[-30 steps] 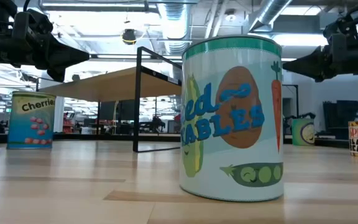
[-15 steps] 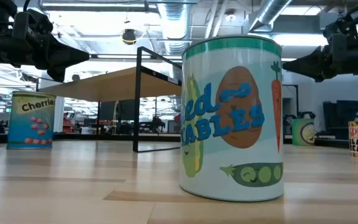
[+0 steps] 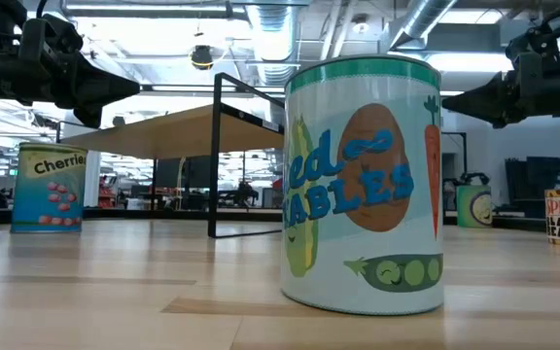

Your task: Pick and place cans onto a shelf

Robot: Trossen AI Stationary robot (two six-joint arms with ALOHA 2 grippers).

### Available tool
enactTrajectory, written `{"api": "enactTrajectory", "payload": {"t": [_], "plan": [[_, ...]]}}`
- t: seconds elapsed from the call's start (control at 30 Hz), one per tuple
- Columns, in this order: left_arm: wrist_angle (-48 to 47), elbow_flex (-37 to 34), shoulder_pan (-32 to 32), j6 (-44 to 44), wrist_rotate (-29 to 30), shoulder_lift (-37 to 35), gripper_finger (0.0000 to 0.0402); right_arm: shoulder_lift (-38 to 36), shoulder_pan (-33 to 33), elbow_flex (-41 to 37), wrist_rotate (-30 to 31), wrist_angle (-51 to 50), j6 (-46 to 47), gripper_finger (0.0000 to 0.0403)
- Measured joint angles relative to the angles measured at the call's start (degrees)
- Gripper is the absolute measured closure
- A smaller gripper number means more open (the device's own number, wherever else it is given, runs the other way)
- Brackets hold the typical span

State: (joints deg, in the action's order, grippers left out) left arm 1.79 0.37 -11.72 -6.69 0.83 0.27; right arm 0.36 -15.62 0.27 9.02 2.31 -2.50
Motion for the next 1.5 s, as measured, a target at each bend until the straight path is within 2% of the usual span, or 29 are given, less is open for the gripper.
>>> {"api": "enactTrajectory", "payload": {"t": [0.43, 0.5, 0.57, 0.63, 0.73, 0.93, 1.1, 1.2, 1.5], "plan": [[3.68, 0.00, 0.02, 1.33, -0.47, 0.03, 0.0401, 0.00, -0.02, 0.00, 0.00, 0.00, 0.00, 0.0370], [6.27, 0.25, 0.33, 1.66, -6.16, -0.01, 0.0401, 0.00, -0.02, 0.01, 0.01, 0.00, -0.01, 0.0370], [4.36, 1.61, 1.63, 2.35, -13.08, 0.17, 0.0401, 0.00, -0.01, 0.02, 0.01, 0.00, 0.00, 0.0370], [3.75, 3.68, 3.81, 2.94, -13.98, 1.05, 0.0401, 0.00, 0.00, 0.02, 0.00, 0.00, 0.00, 0.0370], [1.12, 6.39, 7.86, 5.28, -11.27, 3.02, 0.0401, 0.00, -0.02, 0.01, 0.00, 0.00, 0.00, 0.0370], [-4.14, 11.21, 16.57, 5.51, -0.98, 13.52, 0.0401, 0.00, -0.01, 0.02, 0.01, 0.00, -0.01, 0.0370], [-7.40, 15.68, 23.22, 2.66, 3.93, 25.80, 0.0401, 0.00, -0.02, 0.02, 0.00, 0.00, -0.02, 0.0370], [-11.01, 19.39, 26.60, -1.37, 4.91, 32.84, 0.0402, 0.00, -0.01, 0.02, 0.02, 0.00, 0.00, 0.0370], [-31.50, 34.14, 36.45, -19.04, 6.45, 48.75, 0.0401, 0.00, -0.02, 0.02, 0.00, 0.00, -0.02, 0.0370]]}}
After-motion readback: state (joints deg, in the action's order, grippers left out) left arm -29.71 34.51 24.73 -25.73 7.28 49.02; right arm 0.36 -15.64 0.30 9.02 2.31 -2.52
